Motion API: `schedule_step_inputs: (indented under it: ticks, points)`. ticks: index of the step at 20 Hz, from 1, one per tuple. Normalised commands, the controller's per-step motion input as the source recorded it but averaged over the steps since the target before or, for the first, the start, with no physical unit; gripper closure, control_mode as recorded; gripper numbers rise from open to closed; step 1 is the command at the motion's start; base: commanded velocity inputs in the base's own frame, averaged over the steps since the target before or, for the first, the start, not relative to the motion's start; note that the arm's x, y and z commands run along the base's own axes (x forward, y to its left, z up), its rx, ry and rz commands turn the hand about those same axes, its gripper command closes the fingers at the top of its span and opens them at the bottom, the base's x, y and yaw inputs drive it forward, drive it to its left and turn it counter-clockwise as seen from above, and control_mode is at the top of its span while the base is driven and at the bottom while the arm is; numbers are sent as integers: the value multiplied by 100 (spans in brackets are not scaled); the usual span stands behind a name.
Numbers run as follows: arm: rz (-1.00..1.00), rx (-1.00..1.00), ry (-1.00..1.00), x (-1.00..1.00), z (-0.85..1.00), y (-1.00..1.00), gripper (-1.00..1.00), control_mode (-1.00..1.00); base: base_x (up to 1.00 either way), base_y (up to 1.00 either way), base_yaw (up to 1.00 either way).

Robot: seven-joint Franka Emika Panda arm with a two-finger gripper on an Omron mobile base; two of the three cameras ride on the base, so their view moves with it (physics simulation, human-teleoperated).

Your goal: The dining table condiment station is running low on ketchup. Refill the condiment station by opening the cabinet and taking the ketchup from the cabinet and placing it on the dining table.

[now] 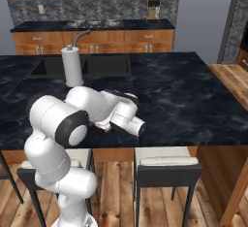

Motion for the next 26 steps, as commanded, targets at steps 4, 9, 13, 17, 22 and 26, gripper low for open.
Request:
schedule_step_inputs:
  ticks: [4,9,13,17,22,26]
  points:
    - [-1,-3,0,-15,57,22,-100,-100,0,0,0]
    - [-1,-6,0,-3,65,23,-100,-100,0,0,0]
    - [-3,-7,0,-23,70,16,-100,-100,0,0,0]
    - [-7,-7,0,-53,67,7,-100,-100,0,0,0]
    - [-12,-4,1,-84,51,11,-100,-100,0,0,0]
    - [-17,0,4,-100,40,12,-100,-100,0,0,0]
